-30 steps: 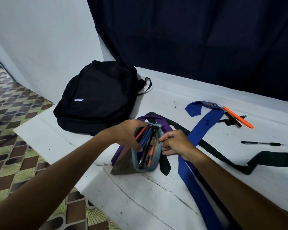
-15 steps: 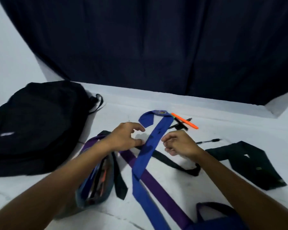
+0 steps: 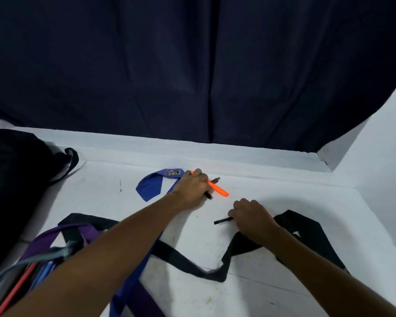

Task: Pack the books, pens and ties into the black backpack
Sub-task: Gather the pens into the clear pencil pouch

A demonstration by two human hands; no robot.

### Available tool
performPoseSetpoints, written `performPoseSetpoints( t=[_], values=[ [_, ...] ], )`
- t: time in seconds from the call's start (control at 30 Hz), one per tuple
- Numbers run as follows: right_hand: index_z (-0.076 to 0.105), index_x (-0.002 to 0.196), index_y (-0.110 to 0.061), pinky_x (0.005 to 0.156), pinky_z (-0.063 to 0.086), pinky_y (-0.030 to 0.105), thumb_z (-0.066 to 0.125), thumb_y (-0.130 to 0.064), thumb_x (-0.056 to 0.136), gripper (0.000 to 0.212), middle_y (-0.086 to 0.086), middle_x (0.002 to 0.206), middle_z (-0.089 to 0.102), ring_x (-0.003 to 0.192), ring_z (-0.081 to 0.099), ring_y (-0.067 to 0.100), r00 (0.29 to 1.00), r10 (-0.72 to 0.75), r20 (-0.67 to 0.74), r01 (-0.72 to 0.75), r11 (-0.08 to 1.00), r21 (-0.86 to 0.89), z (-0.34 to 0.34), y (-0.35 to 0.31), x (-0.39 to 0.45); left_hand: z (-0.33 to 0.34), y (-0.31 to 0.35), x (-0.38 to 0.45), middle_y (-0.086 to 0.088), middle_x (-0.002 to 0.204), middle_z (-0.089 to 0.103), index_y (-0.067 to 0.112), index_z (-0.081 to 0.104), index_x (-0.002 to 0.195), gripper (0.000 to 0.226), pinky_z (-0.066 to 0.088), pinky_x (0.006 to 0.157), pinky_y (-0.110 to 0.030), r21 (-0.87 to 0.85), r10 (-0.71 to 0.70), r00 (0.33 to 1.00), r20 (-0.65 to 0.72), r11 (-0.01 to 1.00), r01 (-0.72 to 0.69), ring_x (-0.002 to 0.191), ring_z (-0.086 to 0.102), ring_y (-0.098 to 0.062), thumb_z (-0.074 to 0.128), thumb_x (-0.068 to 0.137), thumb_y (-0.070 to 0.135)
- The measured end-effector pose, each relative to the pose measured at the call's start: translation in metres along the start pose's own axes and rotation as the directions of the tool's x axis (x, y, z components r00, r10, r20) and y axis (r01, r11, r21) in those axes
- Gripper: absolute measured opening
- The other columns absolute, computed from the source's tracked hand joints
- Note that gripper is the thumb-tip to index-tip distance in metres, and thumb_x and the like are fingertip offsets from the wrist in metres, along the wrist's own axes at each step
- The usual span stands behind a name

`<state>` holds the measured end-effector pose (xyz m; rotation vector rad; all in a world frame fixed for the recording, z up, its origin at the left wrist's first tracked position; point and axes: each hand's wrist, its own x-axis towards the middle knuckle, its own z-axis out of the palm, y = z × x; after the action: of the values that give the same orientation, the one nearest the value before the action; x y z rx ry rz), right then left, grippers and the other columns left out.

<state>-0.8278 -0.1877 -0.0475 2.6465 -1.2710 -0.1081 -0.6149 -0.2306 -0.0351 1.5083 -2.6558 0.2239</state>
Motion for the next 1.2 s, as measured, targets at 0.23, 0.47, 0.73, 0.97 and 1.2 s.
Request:
performPoseSetpoints(
  t=[0.23,0.47,0.73,0.97,1.2],
  values=[
    [0.054,0.09,-0.006,0.058,0.041,0.034,0.041,-0.009,0.082,0.015,0.008,0.088,0.047,0.065,0.051,0.031,0.935,0.281,-0.217,-0.125,0.834,0.538,-0.004,0.02,0.036,-0.028,-0.024,-0.01,-0.01,0.1,0.057,0.009,0.06,0.119,0.042,0.046,0.077,-0.032,-0.314,-0.016,0.952,-0.305,0.946,-0.084,0.081,0.058,-0.024,0.038,0.097,0.037],
    [0.062,0.099,-0.02,0.071,0.047,0.032,0.064,-0.029,0.087,0.015,0.0,0.092,0.061,0.087,0.057,0.021,0.928,0.372,0.004,-0.284,0.701,0.654,-0.001,0.002,0.093,-0.029,-0.016,-0.022,-0.008,0.083,0.06,0.014,0.05,0.087,0.023,0.042,0.065,-0.034,-0.355,-0.444,0.895,0.034,0.832,0.426,0.086,0.059,-0.033,0.06,0.084,0.034],
    [0.053,0.101,-0.007,0.068,0.038,0.031,0.049,-0.017,0.091,0.014,0.006,0.085,0.052,0.078,0.052,0.029,0.828,0.56,0.001,-0.433,0.639,0.636,-0.007,0.029,0.072,0.008,0.008,-0.014,-0.005,0.11,0.057,0.017,0.065,0.102,0.032,0.041,0.073,-0.031,-0.345,-0.429,0.902,0.041,0.842,0.416,0.099,0.06,-0.028,0.065,0.084,0.042],
    [0.048,0.08,-0.01,0.057,0.034,0.028,0.051,-0.003,0.082,0.008,0.007,0.075,0.048,0.069,0.048,0.028,0.838,0.546,0.02,-0.416,0.613,0.672,-0.014,0.037,0.073,0.018,0.005,-0.019,-0.005,0.109,0.059,0.012,0.065,0.109,0.024,0.034,0.067,-0.03,-0.307,-0.34,0.936,-0.087,0.903,0.3,0.101,0.056,-0.026,0.054,0.091,0.025],
    [0.063,0.121,-0.023,0.075,0.05,0.031,0.058,-0.012,0.092,0.032,0.003,0.105,0.059,0.087,0.06,0.025,0.961,0.266,-0.069,-0.157,0.738,0.657,-0.003,0.007,0.108,0.005,-0.023,-0.041,-0.005,0.106,0.065,0.017,0.057,0.114,0.022,0.05,0.079,-0.039,-0.667,-0.603,0.796,-0.059,0.617,0.418,0.098,0.06,-0.025,0.049,0.095,0.025]
  ],
)
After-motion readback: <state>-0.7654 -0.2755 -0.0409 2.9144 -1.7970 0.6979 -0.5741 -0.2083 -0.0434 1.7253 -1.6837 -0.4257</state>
